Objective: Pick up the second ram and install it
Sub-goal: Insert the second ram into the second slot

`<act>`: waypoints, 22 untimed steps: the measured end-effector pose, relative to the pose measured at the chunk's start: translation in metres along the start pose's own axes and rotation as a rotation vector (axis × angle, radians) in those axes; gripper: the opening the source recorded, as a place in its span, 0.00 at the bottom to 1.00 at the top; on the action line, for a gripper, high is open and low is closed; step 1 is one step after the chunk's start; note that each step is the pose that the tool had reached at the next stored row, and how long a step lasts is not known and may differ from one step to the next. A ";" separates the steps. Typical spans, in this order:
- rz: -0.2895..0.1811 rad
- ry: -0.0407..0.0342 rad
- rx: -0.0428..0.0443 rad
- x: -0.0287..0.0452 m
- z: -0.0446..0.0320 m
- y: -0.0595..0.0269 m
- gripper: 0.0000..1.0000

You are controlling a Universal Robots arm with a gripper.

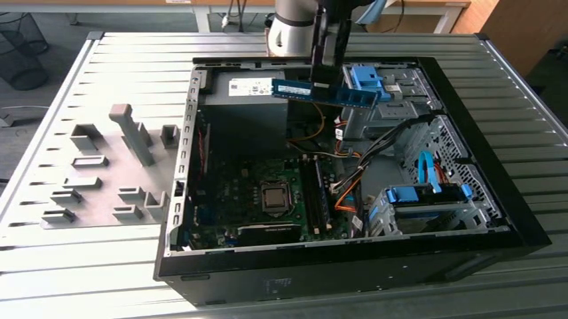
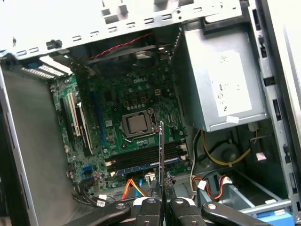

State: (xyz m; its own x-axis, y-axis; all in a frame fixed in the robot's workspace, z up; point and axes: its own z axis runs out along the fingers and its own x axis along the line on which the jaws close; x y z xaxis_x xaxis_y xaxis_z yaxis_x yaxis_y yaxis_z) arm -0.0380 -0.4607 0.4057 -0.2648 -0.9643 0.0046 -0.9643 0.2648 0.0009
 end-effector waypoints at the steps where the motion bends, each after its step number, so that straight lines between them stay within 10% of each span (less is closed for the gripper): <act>1: 0.015 0.0003 0.0000 0.0000 0.0002 0.0000 0.14; 22: 0.373 0.0019 -0.0012 0.0000 0.0060 0.0000 0.14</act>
State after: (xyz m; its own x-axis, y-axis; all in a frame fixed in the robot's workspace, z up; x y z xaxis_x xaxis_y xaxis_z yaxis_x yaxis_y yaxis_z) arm -0.0380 -0.4607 0.3997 -0.5978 -0.8017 0.0067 -0.8017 0.5978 0.0000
